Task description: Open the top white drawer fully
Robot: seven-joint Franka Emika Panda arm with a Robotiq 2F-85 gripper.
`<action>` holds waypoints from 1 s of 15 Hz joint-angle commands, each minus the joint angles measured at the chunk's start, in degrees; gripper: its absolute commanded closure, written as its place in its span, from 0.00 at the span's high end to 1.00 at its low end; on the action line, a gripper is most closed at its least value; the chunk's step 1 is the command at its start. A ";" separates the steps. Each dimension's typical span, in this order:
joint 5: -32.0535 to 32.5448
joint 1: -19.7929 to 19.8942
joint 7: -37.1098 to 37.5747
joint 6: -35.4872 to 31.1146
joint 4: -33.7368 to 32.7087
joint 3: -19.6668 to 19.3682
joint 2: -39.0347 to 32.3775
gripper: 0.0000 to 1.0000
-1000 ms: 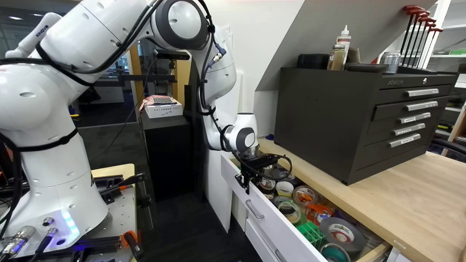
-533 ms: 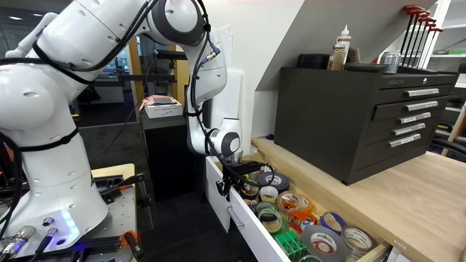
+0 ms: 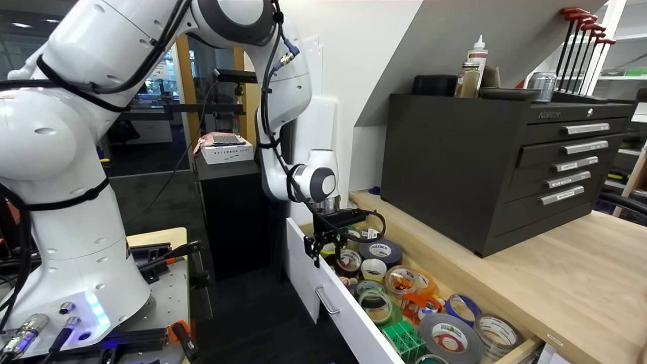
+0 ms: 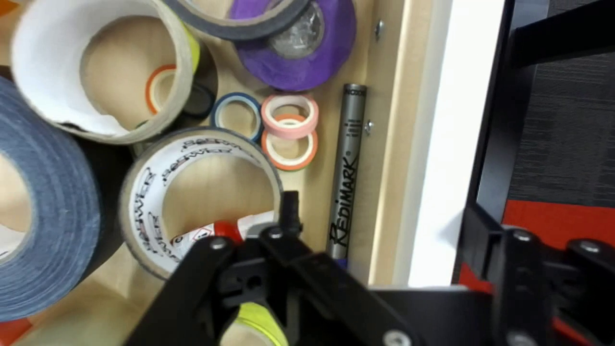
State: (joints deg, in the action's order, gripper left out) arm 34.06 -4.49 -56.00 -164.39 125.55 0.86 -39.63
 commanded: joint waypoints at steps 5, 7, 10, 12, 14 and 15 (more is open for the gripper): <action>-7.61 0.77 1.57 14.98 1.73 4.02 13.20 1.00; -11.41 1.05 2.32 18.28 0.63 4.72 14.85 1.00; -15.46 0.86 5.96 21.26 -0.61 4.38 16.63 1.00; -17.42 1.08 8.69 22.17 -1.22 4.28 17.31 1.00; -19.26 1.31 11.69 22.81 -1.85 4.21 17.32 1.00; -19.87 1.37 13.05 23.06 -2.12 4.17 17.23 1.00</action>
State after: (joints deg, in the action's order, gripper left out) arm 16.26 -3.86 -47.56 -144.02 123.63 4.59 -23.95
